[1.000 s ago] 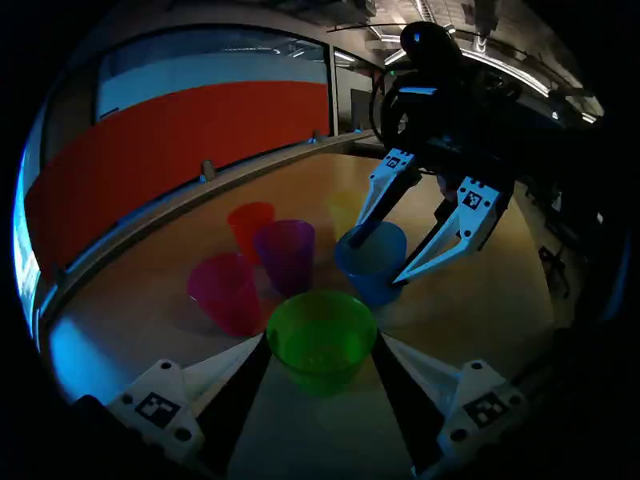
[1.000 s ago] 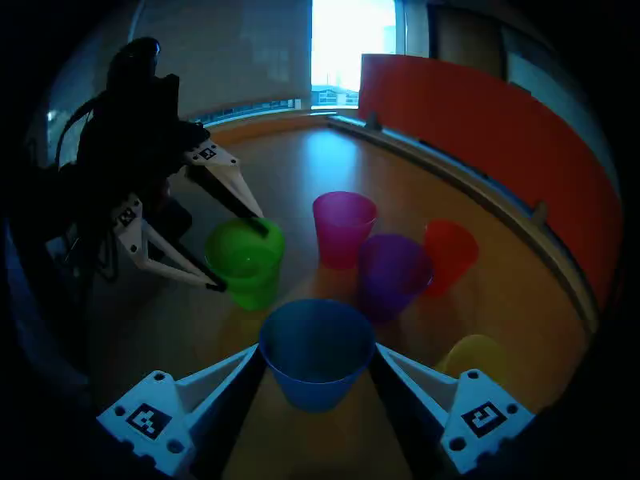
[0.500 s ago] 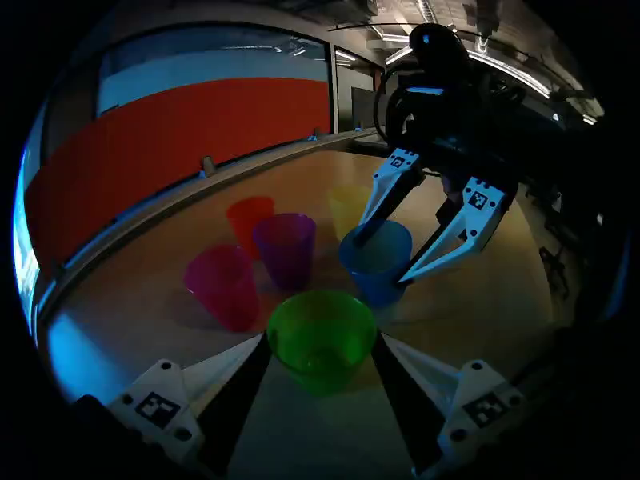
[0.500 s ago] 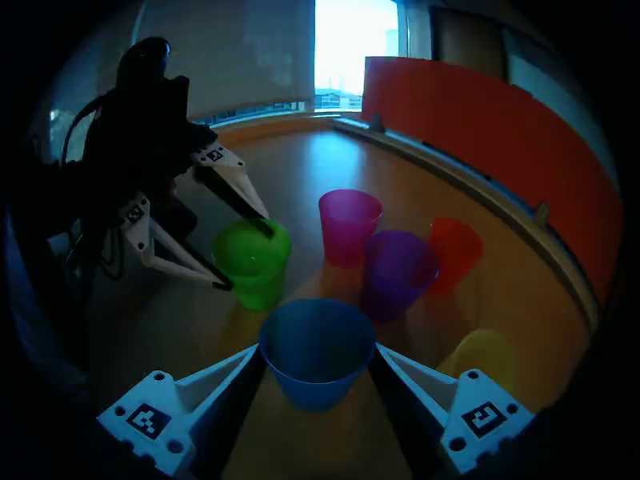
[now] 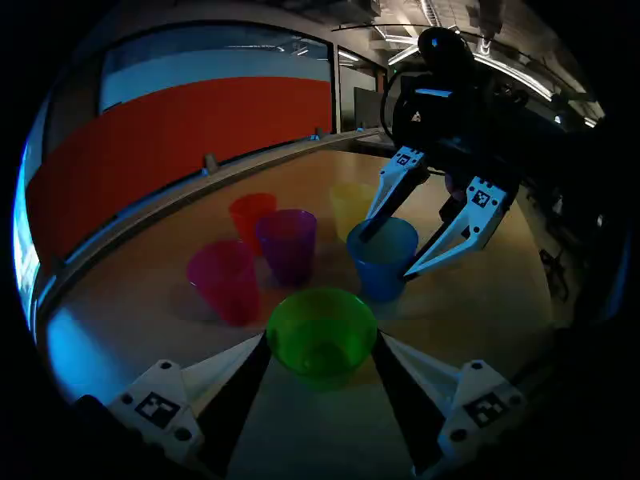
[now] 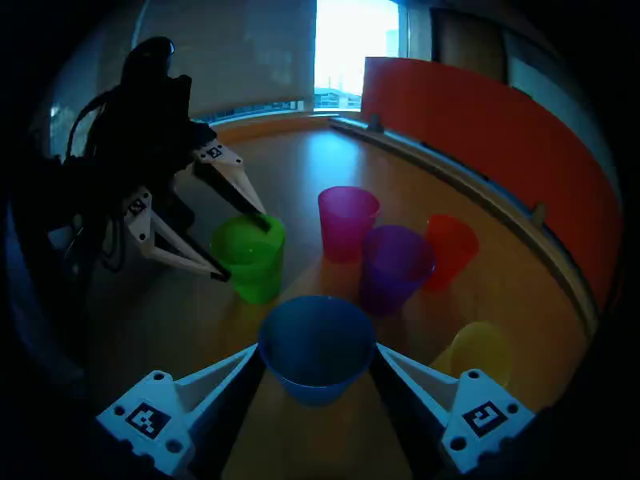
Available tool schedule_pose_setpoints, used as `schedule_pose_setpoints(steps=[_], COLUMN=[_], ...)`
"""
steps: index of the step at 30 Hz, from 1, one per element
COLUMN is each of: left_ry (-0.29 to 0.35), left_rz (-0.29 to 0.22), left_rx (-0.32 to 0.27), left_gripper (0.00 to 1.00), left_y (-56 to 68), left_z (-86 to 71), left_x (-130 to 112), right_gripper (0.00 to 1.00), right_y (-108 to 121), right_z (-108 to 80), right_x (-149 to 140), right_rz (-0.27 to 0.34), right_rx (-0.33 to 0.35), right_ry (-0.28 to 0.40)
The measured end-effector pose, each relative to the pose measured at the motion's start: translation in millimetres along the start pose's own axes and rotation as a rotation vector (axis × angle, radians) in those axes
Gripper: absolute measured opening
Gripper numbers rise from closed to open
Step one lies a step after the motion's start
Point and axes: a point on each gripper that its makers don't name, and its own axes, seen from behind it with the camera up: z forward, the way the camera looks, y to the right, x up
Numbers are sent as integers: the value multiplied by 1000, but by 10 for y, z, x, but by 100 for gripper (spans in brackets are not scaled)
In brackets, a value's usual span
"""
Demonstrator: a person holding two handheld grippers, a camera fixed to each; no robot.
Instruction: Pour water
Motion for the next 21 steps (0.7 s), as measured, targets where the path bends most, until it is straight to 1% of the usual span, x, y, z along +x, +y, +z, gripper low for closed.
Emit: schedule_pose_setpoints(steps=[8,15,21], left_ry=[5,-8,-23], left_rz=[-8,21,10], left_rx=[3,14,7], left_gripper=[88,88,91], left_y=[-6,9,25], left_z=[-27,-26,-38], left_x=[-12,-44,-90], right_gripper=[92,92,91], right_y=[-8,-10,-14], right_z=[-16,-23,-17], right_x=[-37,-121,-179], right_rz=[6,-2,0], right_rx=[-5,-19,-26], right_ry=[-4,-22,-36])
